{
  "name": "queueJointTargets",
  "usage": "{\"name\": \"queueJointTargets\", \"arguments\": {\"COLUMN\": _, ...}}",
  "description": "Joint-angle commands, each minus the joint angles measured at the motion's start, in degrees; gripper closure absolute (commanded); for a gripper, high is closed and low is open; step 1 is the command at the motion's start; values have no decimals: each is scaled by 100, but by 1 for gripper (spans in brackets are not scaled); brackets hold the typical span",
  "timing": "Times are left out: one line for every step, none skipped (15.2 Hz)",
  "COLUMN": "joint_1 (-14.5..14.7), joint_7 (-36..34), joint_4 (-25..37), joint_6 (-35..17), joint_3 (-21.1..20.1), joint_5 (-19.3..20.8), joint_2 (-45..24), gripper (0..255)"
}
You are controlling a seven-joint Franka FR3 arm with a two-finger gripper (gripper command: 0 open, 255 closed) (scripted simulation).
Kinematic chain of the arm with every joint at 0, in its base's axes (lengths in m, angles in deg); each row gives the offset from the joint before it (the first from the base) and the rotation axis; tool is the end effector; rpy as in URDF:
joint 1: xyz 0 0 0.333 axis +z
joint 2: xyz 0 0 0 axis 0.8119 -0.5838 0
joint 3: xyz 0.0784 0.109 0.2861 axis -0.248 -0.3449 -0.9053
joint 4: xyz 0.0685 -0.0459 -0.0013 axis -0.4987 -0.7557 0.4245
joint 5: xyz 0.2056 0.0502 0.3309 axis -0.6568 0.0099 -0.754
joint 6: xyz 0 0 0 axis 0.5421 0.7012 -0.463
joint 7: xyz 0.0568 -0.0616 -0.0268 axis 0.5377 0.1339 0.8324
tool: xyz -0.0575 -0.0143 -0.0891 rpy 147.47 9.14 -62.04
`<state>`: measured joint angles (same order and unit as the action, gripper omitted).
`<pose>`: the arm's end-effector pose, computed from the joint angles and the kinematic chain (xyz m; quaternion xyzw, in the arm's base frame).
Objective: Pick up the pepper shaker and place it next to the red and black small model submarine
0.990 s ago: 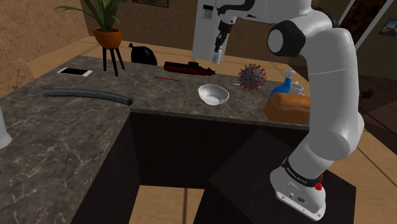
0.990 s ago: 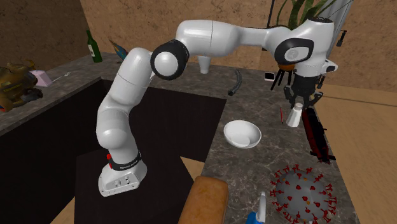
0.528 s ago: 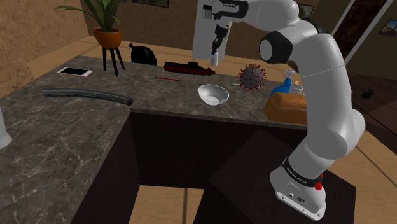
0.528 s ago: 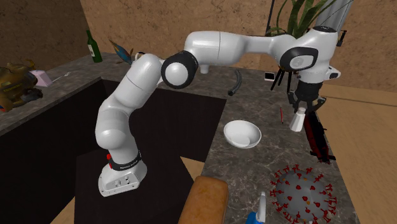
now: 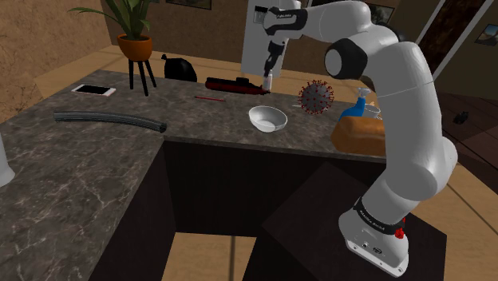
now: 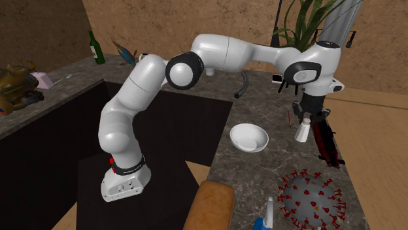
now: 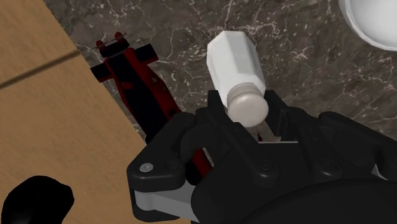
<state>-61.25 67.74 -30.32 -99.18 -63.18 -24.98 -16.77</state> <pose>0.7068 -0.2851 0.4264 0.9802 0.1785 0.0816 0.0269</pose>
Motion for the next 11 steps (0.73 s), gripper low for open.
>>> {"name": "queueJointTargets", "arguments": {"joint_1": 23, "joint_7": 18, "joint_4": -125, "joint_6": -141, "joint_3": -9, "joint_5": -14, "joint_2": -18, "gripper": 255}}
{"name": "queueJointTargets", "arguments": {"joint_1": 32, "joint_7": 30, "joint_4": -190, "joint_6": -211, "joint_3": -13, "joint_5": -23, "joint_2": -26, "gripper": 255}}
{"name": "queueJointTargets", "arguments": {"joint_1": 40, "joint_7": 43, "joint_4": -252, "joint_6": -280, "joint_3": -18, "joint_5": -31, "joint_2": -36, "gripper": 255}}
{"name": "queueJointTargets", "arguments": {"joint_1": 48, "joint_7": 55, "joint_4": -311, "joint_6": -348, "joint_3": -23, "joint_5": -40, "joint_2": -48, "gripper": 255}}
{"name": "queueJointTargets", "arguments": {"joint_1": 54, "joint_7": 67, "joint_4": -367, "joint_6": -415, "joint_3": -29, "joint_5": -50, "joint_2": -61, "gripper": 255}}
{"name": "queueJointTargets", "arguments": {"joint_1": 60, "joint_7": 79, "joint_4": -420, "joint_6": -481, "joint_3": -35, "joint_5": -60, "joint_2": -76, "gripper": 255}}
{"name": "queueJointTargets", "arguments": {"joint_1": 65, "joint_7": 91, "joint_4": -472, "joint_6": -546, "joint_3": -42, "joint_5": -70, "joint_2": -92, "gripper": 255}}
{"name": "queueJointTargets", "arguments": {"joint_1": 70, "joint_7": 103, "joint_4": -520, "joint_6": -610, "joint_3": -49, "joint_5": -81, "joint_2": -109, "gripper": 255}}
{"name": "queueJointTargets", "arguments": {"joint_1": 74, "joint_7": 115, "joint_4": -567, "joint_6": -672, "joint_3": -56, "joint_5": -92, "joint_2": -128, "gripper": 255}}
{"name": "queueJointTargets", "arguments": {"joint_1": 77, "joint_7": 126, "joint_4": -611, "joint_6": -735, "joint_3": -64, "joint_5": -103, "joint_2": -148, "gripper": 255}}
{"name": "queueJointTargets", "arguments": {"joint_1": 79, "joint_7": 138, "joint_4": -653, "joint_6": -796, "joint_3": -71, "joint_5": -115, "joint_2": -169, "gripper": 255}}
